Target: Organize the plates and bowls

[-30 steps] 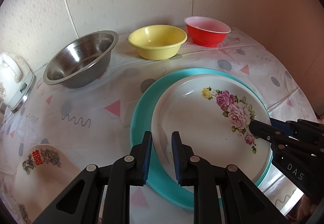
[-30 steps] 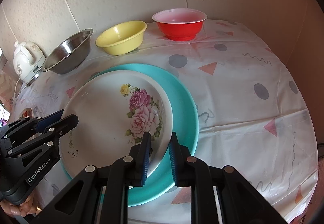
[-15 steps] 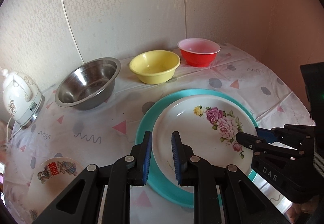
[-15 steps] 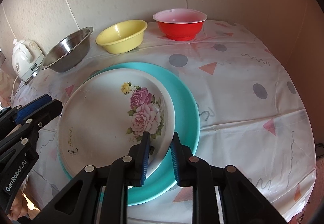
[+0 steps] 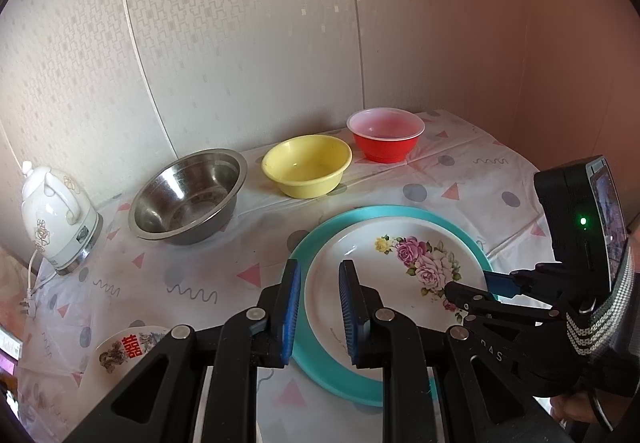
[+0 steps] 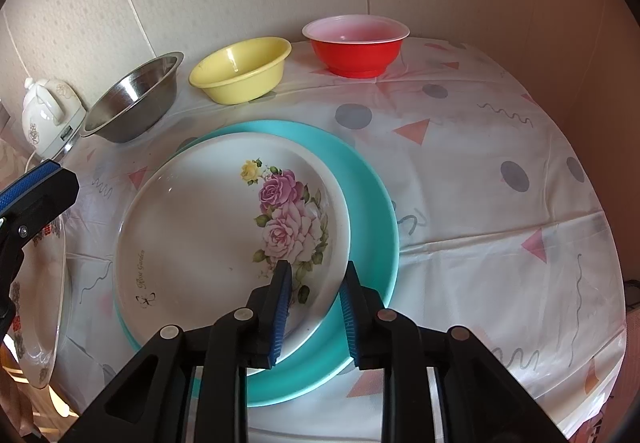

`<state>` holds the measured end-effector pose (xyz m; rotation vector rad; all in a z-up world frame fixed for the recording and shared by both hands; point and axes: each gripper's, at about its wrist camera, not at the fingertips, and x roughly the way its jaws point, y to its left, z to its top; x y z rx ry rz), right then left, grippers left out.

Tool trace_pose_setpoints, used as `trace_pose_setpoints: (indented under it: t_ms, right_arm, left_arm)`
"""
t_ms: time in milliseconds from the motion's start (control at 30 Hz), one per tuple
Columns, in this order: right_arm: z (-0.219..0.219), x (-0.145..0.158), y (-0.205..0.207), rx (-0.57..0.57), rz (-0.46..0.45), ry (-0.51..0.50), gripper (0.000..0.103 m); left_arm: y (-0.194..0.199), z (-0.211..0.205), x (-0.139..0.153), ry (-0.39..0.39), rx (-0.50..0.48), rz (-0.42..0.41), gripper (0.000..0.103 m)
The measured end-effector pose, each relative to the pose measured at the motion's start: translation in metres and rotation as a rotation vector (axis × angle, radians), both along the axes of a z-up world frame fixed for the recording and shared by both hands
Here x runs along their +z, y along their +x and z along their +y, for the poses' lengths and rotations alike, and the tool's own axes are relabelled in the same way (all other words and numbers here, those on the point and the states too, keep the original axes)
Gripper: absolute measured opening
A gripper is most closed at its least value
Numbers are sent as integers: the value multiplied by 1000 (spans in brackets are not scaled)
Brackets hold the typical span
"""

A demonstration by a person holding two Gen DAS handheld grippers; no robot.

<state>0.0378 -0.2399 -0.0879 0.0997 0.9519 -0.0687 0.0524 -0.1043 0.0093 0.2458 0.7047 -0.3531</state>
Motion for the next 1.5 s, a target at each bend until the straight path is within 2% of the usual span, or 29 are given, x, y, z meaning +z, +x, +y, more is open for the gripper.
trace_pose_setpoints:
  t_ms: [800, 1000, 1167, 1500]
  right_arm:
    - [5, -1, -2, -11, 15, 3, 28]
    - [4, 6, -4, -21, -6, -1, 33]
    - [8, 17, -6, -22, -44, -43, 34]
    - [27, 27, -4, 43, -73, -59, 36]
  left_arm:
    - [-14, 27, 9, -21, 45, -13, 20]
    - [-11, 39, 6, -47, 64, 23, 20]
    - [-7, 68, 3, -75, 124, 51, 20]
    - [3, 159, 0, -130, 349, 83, 21]
